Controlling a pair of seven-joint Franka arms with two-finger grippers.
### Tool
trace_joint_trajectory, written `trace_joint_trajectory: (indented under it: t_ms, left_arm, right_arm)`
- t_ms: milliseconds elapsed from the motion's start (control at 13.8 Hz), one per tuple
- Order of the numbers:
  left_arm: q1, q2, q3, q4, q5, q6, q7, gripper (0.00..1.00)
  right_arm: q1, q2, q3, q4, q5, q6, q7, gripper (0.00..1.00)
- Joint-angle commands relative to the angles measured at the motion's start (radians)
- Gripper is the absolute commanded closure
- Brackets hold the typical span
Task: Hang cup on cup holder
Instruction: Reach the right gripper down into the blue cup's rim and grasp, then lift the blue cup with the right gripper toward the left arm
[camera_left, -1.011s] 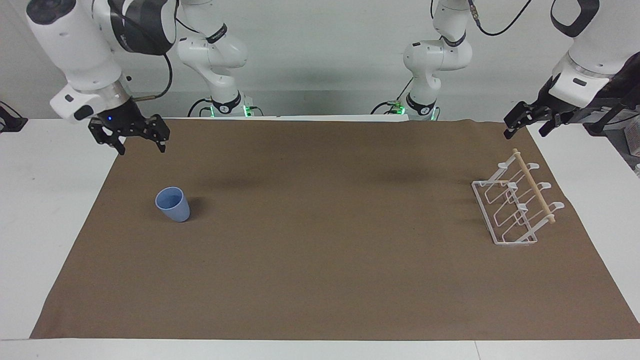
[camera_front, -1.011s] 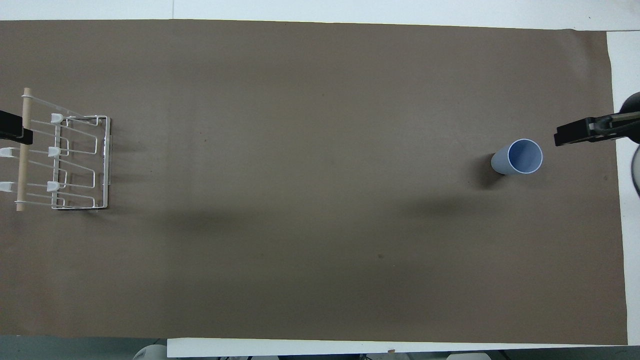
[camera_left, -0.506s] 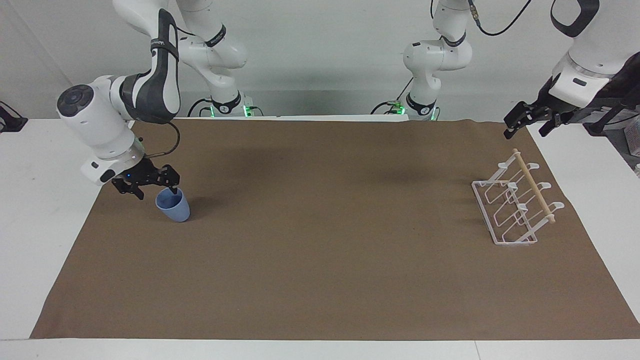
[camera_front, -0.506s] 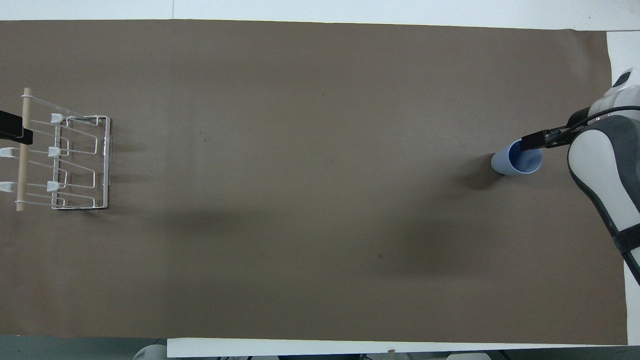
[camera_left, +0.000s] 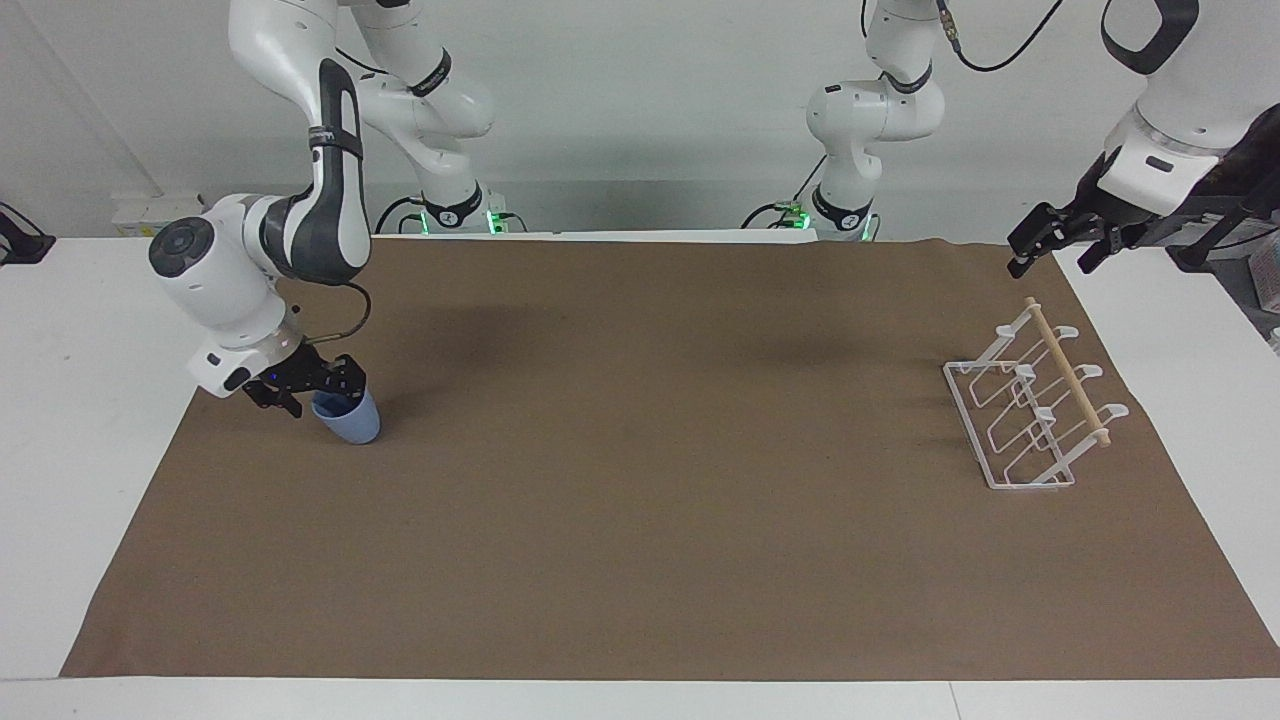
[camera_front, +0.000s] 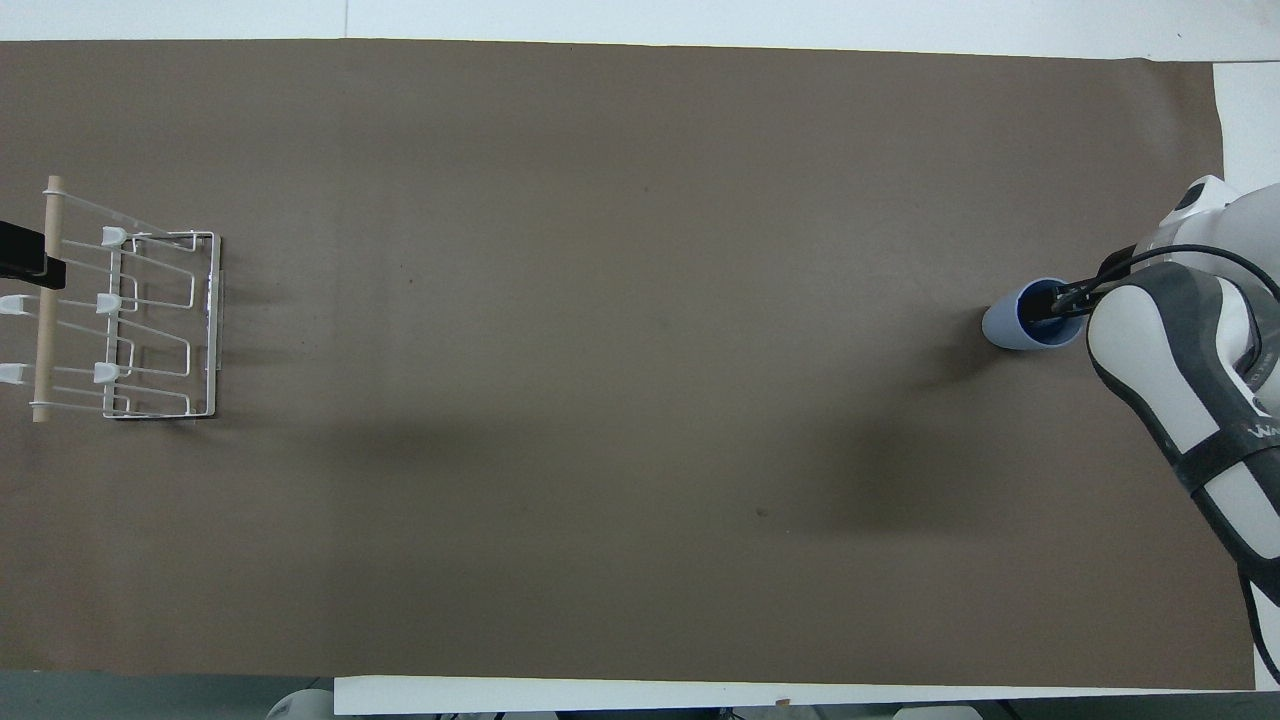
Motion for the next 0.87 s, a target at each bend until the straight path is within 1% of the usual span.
trace_joint_trajectory:
  t_ms: [0,144,217,289,433,506,650,794]
  left_arm:
    - [-0.003,-0.023,0.001,-0.026,0.016,0.018,-0.006,0.0]
    - [-0.004,-0.023,0.001,-0.026,0.016,0.02,-0.006,0.0]
    - [-0.006,-0.023,0.001,-0.026,0.016,0.018,-0.006,0.0]
    - [-0.006,-0.023,0.001,-0.026,0.016,0.018,-0.006,0.0]
    - [-0.006,-0.023,0.001,-0.026,0.016,0.018,-0.006,0.0]
    - [-0.006,-0.023,0.001,-0.026,0.016,0.018,-0.006,0.0]
    - [-0.018,-0.024,-0.002,-0.026,0.016,0.003,-0.015,0.0]
    - [-0.035,-0.024,-0.003,-0.024,0.016,-0.006,-0.015,0.0]
  right_arm:
    - [-0.011,-0.005,0.007,-0.011,0.019,0.015,-0.032,0.57]
    - [-0.011,-0.005,0.007,-0.012,0.016,0.015,-0.034,0.87]
    - [-0.011,-0.005,0.007,-0.011,0.013,0.015,-0.034,0.96]
    - [-0.012,-0.004,0.007,-0.007,0.01,0.013,-0.041,1.0]
    - [-0.014,0.005,0.007,0.022,0.008,0.0,-0.104,1.0]
    - [-0.016,0.008,0.007,0.053,0.008,-0.028,-0.113,1.0]
    - [0.006,0.009,0.01,0.158,0.013,-0.15,-0.11,1.0]
    - [0.061,-0.005,0.014,0.215,0.027,-0.238,-0.096,1.0]
